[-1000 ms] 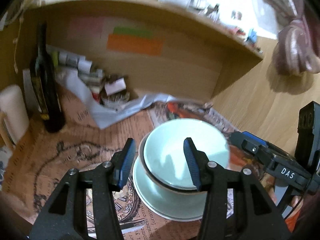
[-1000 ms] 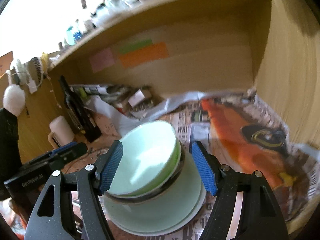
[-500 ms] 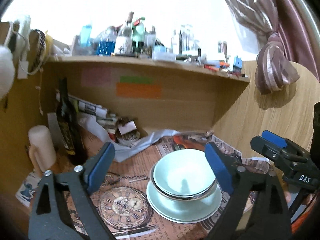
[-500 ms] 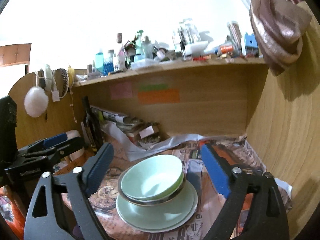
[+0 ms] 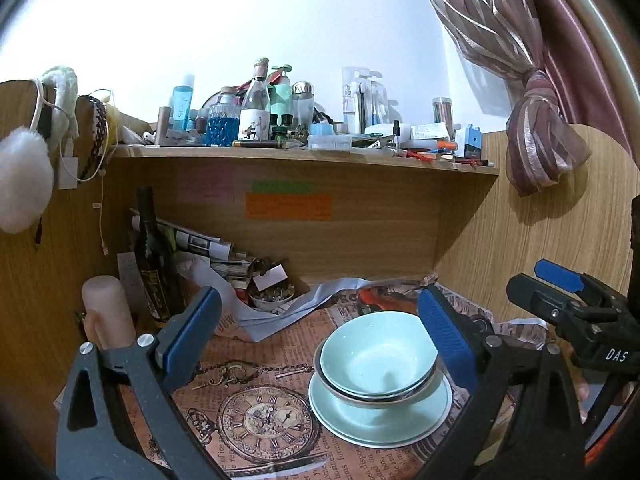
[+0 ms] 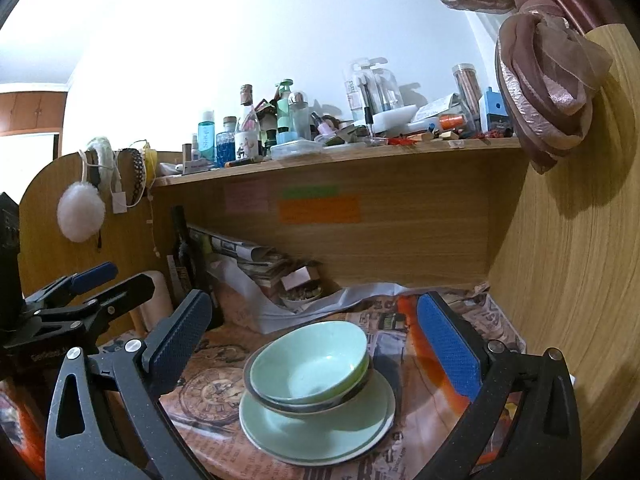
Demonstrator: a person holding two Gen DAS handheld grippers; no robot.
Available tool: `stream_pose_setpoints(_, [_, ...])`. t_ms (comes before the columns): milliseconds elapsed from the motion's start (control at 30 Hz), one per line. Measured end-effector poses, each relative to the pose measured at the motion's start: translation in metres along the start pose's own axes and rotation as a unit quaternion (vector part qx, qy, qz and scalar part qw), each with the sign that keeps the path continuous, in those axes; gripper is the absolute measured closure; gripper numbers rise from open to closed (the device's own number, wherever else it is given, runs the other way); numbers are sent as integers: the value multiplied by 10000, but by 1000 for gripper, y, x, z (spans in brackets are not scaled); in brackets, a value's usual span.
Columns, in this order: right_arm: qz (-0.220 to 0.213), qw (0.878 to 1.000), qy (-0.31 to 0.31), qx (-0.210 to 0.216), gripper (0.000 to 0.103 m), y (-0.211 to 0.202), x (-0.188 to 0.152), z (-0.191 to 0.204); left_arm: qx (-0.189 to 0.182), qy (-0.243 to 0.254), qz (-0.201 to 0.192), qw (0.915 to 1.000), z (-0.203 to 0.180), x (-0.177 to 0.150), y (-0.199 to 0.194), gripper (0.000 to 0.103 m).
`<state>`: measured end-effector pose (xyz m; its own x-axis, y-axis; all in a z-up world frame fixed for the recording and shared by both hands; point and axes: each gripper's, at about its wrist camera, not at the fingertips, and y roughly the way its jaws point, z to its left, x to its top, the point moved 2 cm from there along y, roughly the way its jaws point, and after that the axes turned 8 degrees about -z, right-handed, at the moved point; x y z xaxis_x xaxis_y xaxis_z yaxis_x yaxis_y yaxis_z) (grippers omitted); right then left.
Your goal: Organize plates and bowls
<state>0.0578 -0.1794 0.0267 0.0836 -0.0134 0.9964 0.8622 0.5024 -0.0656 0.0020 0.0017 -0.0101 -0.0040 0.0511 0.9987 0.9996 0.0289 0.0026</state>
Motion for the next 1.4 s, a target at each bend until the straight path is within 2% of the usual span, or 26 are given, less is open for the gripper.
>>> stream_pose_setpoints(1000, [-60,10000,-35,59,0,-3,1,11,65,51,-66,9999,0,-2,3,1])
stream_pose_setpoints(1400, [-33,10000,3,58,0,-1,1,8,-33,15,-9,10000,-4,-3,7,1])
